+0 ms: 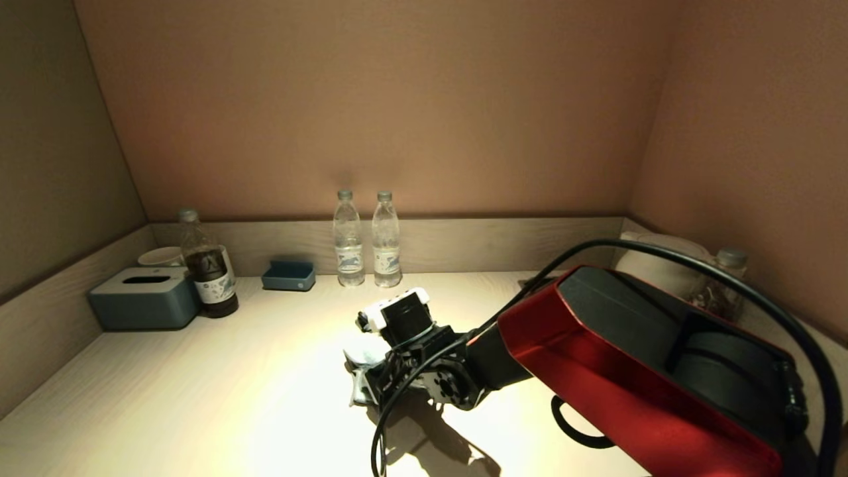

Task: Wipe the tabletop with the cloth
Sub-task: Sweep the stains on the table

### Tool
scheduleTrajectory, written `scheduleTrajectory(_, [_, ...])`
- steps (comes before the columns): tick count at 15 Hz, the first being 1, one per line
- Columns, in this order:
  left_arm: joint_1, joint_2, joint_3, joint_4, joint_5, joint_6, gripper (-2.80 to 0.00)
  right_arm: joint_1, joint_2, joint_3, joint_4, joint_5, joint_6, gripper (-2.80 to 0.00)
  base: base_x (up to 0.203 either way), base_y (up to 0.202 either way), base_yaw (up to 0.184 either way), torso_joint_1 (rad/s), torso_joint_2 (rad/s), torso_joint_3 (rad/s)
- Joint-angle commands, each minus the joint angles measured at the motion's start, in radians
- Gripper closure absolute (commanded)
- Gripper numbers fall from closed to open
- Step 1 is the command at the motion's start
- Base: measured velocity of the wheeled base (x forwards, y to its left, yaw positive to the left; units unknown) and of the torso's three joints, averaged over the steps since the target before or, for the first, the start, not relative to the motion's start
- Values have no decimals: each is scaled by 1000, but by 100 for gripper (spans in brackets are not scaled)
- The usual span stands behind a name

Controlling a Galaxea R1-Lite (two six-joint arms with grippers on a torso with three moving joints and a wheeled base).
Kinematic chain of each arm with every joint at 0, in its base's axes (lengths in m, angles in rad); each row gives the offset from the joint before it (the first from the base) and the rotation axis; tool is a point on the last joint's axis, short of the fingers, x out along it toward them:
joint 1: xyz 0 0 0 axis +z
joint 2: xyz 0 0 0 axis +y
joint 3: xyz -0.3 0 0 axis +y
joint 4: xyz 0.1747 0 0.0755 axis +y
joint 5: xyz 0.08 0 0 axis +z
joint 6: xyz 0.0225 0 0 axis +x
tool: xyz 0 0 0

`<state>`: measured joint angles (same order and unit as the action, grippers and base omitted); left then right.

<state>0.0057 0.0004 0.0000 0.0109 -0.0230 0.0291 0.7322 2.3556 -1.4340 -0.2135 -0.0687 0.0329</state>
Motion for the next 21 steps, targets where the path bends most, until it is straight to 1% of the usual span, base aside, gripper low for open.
scheduleTrajectory(1, [0,0,0,0,0,0,0,5,86,-81,-30,-1,-5,0,0,0,0,0,0,0])
scheduleTrajectory(3, [0,0,0,0,-1,0,0,-1,168,-193,-34,-21,-13,0,0,0,0,0,0,0])
scheduleTrajectory(6, [0,0,0,0,0,0,0,-20,253,-331,-18,-79,-57,0,0,0,0,0,0,0])
scheduleTrajectory(9, [0,0,0,0,-2,0,0,-51,307,-477,40,-92,-90,0,0,0,0,0,0,0])
scheduleTrajectory(10, [0,0,0,0,-2,0,0,-60,318,-499,63,-94,-94,0,0,0,0,0,0,0])
scheduleTrajectory(11, [0,0,0,0,-2,0,0,-60,318,-499,63,-94,-94,0,0,0,0,0,0,0])
scheduleTrajectory(12, [0,0,0,0,0,0,0,-74,320,-503,59,-94,-121,0,0,0,0,0,0,0])
scheduleTrajectory(13, [0,0,0,0,0,0,0,-98,323,-509,54,-94,-166,0,0,0,0,0,0,0])
scheduleTrajectory(15, [0,0,0,0,0,0,0,-102,323,-510,53,-96,-167,0,0,0,0,0,0,0])
scheduleTrajectory(17, [0,0,0,0,-2,0,0,-183,312,-510,44,-149,-167,0,0,0,0,0,0,0])
scheduleTrajectory(18, [0,0,0,0,0,0,0,-207,303,-509,43,-162,-165,0,0,0,0,0,0,0])
scheduleTrajectory(21, [0,0,0,0,0,0,0,-236,282,-503,45,-164,-160,0,0,0,0,0,0,0])
